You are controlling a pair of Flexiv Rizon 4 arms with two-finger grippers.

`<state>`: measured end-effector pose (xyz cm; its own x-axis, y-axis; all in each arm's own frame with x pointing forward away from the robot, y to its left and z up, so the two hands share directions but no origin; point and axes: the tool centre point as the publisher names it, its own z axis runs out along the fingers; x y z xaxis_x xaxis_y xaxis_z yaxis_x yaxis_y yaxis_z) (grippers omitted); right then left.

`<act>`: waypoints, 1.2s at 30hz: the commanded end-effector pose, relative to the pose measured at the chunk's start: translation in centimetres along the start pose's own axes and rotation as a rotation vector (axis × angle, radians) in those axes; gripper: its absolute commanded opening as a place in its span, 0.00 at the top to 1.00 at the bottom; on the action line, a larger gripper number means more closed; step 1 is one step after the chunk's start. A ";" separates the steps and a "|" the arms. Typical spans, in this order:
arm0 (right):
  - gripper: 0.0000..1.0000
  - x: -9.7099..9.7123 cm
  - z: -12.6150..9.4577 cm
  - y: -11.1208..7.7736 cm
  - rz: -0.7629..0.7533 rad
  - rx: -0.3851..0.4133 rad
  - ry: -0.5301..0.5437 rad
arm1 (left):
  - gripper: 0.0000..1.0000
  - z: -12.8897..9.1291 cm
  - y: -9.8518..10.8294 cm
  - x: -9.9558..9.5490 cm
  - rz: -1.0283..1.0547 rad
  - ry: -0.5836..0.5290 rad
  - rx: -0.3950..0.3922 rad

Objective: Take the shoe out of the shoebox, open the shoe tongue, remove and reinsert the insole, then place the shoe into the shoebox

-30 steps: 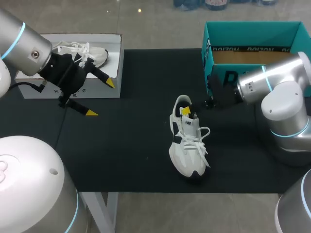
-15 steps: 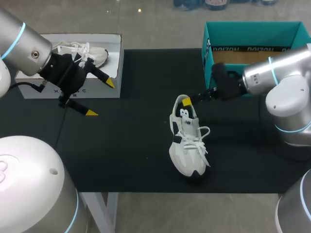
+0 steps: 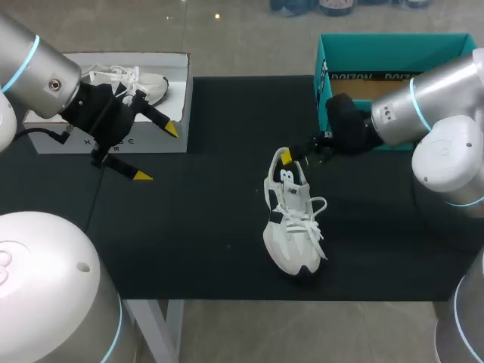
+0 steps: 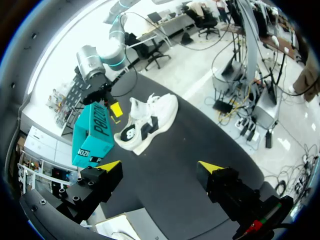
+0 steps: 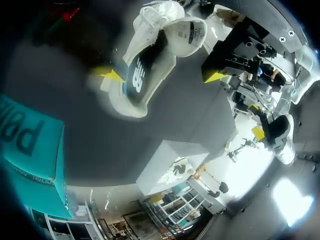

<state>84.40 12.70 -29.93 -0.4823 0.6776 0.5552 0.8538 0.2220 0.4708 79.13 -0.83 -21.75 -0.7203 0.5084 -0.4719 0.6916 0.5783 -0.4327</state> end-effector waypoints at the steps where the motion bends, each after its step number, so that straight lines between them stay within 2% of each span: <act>1: 0.00 0.8 0.5 -0.2 -0.030 0.086 -0.221 | 0.00 0.0 -0.1 0.0 0.000 0.003 -0.004; 18: 0.00 0.8 0.5 -0.2 -0.030 0.086 -0.221 | 0.00 0.0 -0.1 0.0 0.000 0.003 -0.004; 19: 0.00 0.5 0.4 0.0 0.021 0.098 -0.257 | 0.00 0.0 -0.1 0.0 0.000 0.003 -0.004; 20: 0.00 0.6 0.1 0.0 0.020 0.081 -0.237 | 0.00 0.0 -0.1 0.0 0.000 0.003 -0.004; 22: 0.00 0.8 -0.1 0.0 0.075 0.080 -0.278 | 0.00 0.0 -0.1 0.0 0.000 0.003 -0.004; 27: 0.00 1.3 0.3 -0.2 0.101 0.082 -0.315 | 0.00 0.0 -0.1 0.0 0.000 0.003 -0.004; 33: 0.00 1.0 1.0 0.3 0.141 0.098 -0.366 | 0.00 0.0 -0.1 0.0 0.000 0.003 -0.004; 34: 0.41 0.9 1.1 0.3 0.147 0.105 -0.373 | 0.00 0.0 -0.1 0.0 0.000 0.003 -0.004; 35: 0.59 0.9 1.2 0.4 0.144 0.101 -0.377 | 0.00 0.0 -0.1 0.0 0.000 0.003 -0.004; 36: 1.00 1.0 1.5 0.5 0.149 0.112 -0.398 | 0.00 0.0 -0.1 0.0 0.000 0.003 -0.004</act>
<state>84.00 13.48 -29.94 -0.2823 0.8876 0.3640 0.9303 0.1607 0.3297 79.13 -0.82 -21.75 -0.7203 0.5084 -0.4719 0.6916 0.5783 -0.4327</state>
